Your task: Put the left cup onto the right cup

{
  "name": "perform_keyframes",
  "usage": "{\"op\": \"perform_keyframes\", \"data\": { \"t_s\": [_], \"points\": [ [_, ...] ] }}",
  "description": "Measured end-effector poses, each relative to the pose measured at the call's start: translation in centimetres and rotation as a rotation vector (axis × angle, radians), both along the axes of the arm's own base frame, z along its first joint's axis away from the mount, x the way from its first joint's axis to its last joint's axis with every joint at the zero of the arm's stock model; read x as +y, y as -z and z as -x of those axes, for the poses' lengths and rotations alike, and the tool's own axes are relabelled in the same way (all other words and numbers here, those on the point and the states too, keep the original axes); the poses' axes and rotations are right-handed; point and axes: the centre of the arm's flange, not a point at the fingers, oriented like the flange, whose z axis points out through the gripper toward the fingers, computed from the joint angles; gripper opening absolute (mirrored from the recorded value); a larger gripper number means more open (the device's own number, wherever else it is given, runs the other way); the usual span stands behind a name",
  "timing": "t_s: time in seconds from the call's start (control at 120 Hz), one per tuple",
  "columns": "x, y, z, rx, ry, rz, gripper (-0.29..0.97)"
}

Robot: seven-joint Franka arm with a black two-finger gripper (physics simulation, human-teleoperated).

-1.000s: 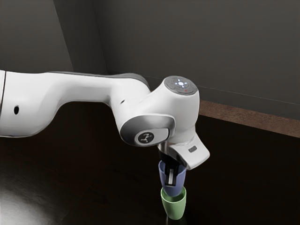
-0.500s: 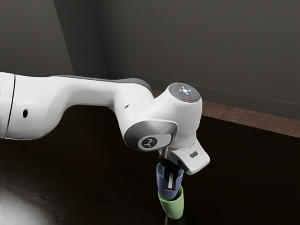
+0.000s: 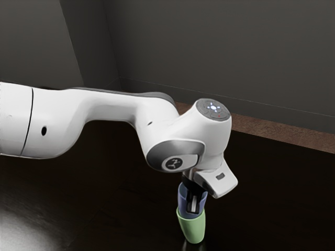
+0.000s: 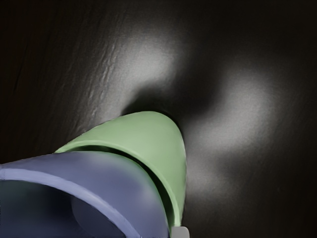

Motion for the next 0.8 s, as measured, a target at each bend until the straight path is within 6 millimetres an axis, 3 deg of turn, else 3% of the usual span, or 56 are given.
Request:
{"op": "perform_keyframes", "data": {
  "t_s": [0.258,0.617,0.8],
  "points": [
    [-0.2,1.2,-0.5,-0.001,0.023,0.001,-0.10],
    [0.1,0.4,-1.0,-0.011,0.029,0.037,-0.10],
    [0.1,0.3,-0.9,-0.005,0.037,0.045,0.28]
  ]
}}
